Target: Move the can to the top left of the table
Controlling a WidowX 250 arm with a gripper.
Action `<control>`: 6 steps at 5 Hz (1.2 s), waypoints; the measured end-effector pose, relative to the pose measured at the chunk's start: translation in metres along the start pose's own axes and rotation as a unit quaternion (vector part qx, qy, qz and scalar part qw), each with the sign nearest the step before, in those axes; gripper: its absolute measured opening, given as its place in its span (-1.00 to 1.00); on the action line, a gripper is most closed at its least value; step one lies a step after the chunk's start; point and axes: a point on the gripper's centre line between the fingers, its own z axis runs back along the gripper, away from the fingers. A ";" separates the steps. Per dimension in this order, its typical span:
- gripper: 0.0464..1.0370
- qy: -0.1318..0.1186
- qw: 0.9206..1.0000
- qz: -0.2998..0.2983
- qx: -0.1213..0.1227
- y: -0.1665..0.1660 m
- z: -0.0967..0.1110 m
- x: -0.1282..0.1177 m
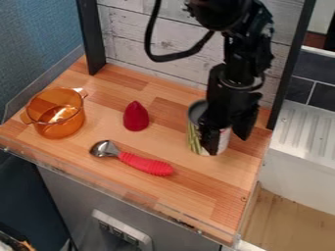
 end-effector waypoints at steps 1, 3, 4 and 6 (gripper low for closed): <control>0.93 -0.013 1.000 0.025 -0.002 -0.002 0.001 0.021; 0.93 -0.019 0.995 0.101 -0.018 -0.003 0.001 0.072; 0.93 -0.017 0.991 0.132 -0.029 0.001 -0.002 0.091; 0.93 -0.031 0.981 0.187 -0.027 0.017 -0.004 0.125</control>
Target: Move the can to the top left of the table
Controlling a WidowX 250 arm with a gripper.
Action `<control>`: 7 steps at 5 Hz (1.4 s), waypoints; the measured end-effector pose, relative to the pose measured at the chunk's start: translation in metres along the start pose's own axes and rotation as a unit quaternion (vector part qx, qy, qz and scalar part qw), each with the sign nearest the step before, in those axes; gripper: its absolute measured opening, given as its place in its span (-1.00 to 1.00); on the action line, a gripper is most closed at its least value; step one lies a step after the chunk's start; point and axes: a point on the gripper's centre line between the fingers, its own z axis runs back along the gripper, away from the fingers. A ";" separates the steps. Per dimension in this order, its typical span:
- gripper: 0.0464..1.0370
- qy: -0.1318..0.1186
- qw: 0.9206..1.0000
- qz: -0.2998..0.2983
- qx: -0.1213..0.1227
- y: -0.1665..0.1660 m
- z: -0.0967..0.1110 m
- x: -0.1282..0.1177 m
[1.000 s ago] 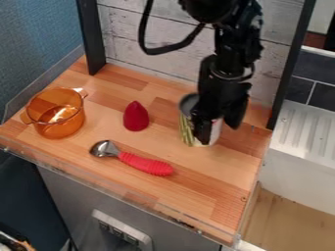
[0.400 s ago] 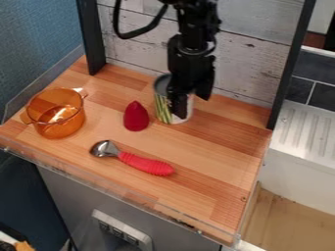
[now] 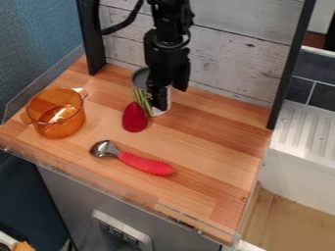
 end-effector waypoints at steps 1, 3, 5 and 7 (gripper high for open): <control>0.93 -0.015 1.000 0.020 0.006 0.005 -0.002 0.019; 0.93 -0.041 0.997 0.058 0.013 0.012 -0.003 0.056; 0.93 -0.050 0.996 0.074 0.024 0.019 -0.001 0.071; 0.93 -0.029 0.997 0.072 -0.005 0.013 0.030 0.065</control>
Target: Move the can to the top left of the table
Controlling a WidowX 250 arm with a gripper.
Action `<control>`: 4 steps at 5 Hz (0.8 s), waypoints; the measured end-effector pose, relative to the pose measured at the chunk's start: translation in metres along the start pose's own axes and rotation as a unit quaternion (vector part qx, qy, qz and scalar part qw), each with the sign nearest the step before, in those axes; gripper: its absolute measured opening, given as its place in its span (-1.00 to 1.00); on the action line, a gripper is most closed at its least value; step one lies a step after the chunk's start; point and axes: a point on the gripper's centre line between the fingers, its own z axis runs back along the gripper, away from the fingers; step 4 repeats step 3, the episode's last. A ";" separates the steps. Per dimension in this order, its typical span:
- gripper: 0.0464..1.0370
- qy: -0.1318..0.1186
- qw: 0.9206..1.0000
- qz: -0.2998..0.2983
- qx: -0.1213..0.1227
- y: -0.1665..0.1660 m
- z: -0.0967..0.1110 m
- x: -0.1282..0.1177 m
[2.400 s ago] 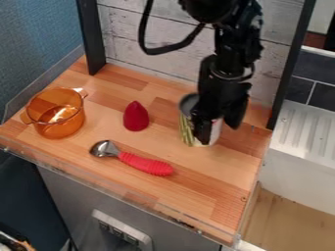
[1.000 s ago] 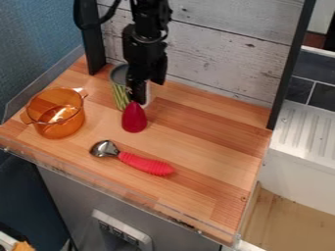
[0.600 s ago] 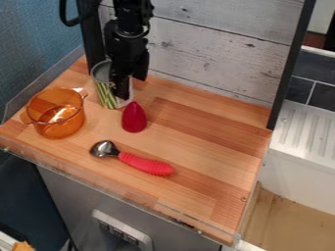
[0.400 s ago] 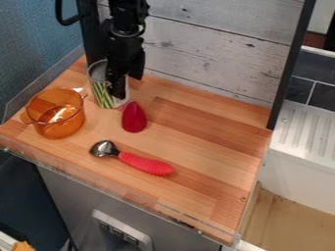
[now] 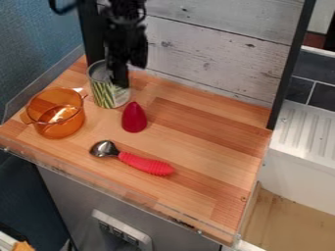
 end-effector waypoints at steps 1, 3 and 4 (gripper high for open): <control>0.93 0.002 1.000 -0.001 -0.030 0.001 0.025 0.003; 0.93 0.001 0.999 -0.012 -0.038 0.010 0.030 0.006; 0.93 0.001 0.999 -0.012 -0.038 0.010 0.030 0.006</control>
